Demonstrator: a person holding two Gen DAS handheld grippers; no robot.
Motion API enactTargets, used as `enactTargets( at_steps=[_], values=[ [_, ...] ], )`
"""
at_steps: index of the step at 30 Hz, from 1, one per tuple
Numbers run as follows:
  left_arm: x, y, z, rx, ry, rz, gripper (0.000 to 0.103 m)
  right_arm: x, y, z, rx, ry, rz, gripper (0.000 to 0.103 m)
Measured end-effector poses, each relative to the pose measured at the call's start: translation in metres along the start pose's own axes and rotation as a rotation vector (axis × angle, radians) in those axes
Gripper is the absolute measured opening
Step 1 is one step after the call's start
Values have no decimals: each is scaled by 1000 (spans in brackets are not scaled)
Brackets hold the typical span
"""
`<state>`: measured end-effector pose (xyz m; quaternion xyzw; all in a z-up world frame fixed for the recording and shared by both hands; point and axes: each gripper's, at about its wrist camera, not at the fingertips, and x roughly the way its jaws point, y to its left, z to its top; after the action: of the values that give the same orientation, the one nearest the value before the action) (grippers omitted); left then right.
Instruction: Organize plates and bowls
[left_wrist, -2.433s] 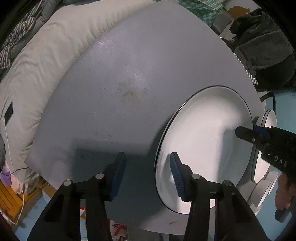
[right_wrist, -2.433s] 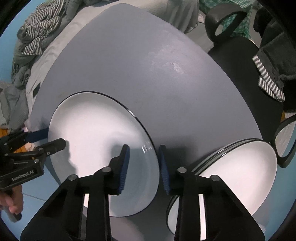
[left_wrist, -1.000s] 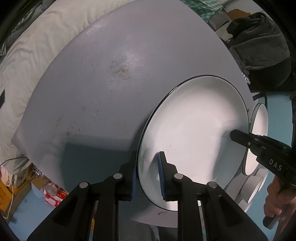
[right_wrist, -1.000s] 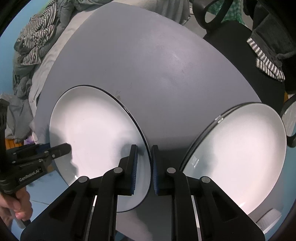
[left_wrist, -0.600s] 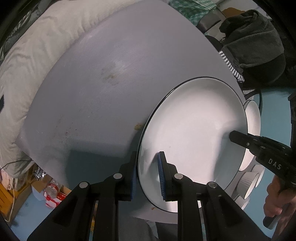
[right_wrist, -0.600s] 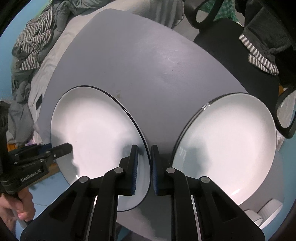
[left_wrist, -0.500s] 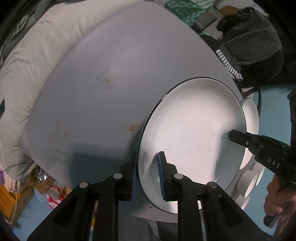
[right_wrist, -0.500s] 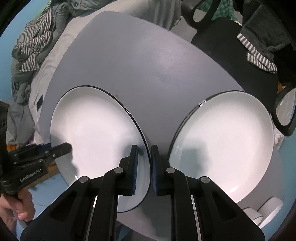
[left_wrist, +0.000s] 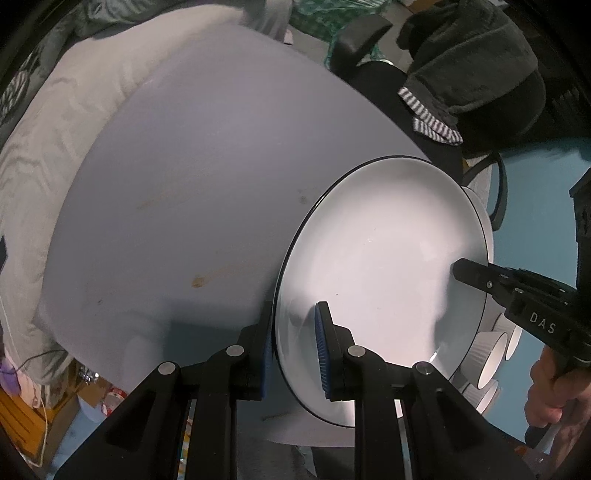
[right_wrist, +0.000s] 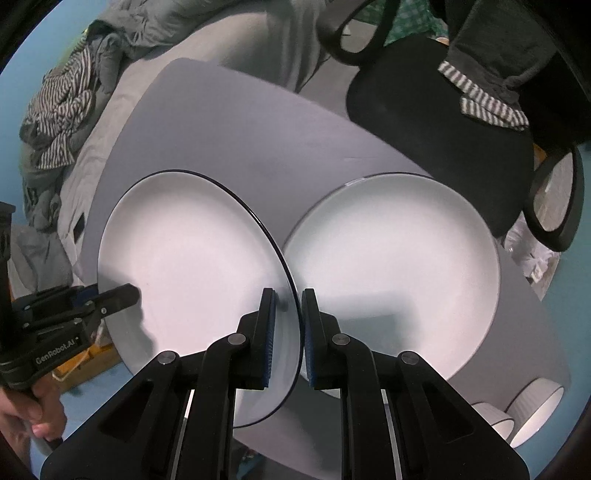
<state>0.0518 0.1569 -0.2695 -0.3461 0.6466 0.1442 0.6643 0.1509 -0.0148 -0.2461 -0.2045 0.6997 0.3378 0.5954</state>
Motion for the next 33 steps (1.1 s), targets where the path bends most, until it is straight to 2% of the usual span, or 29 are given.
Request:
enactTargets(
  at_steps=[20,33],
  values=[
    [23,-87,18,127,23,53,20,-21,-87,-13,150,-24,28,14],
    [44,-115,20,149,53,76,20,-18,-127,-13,211,-14,49,14]
  ],
)
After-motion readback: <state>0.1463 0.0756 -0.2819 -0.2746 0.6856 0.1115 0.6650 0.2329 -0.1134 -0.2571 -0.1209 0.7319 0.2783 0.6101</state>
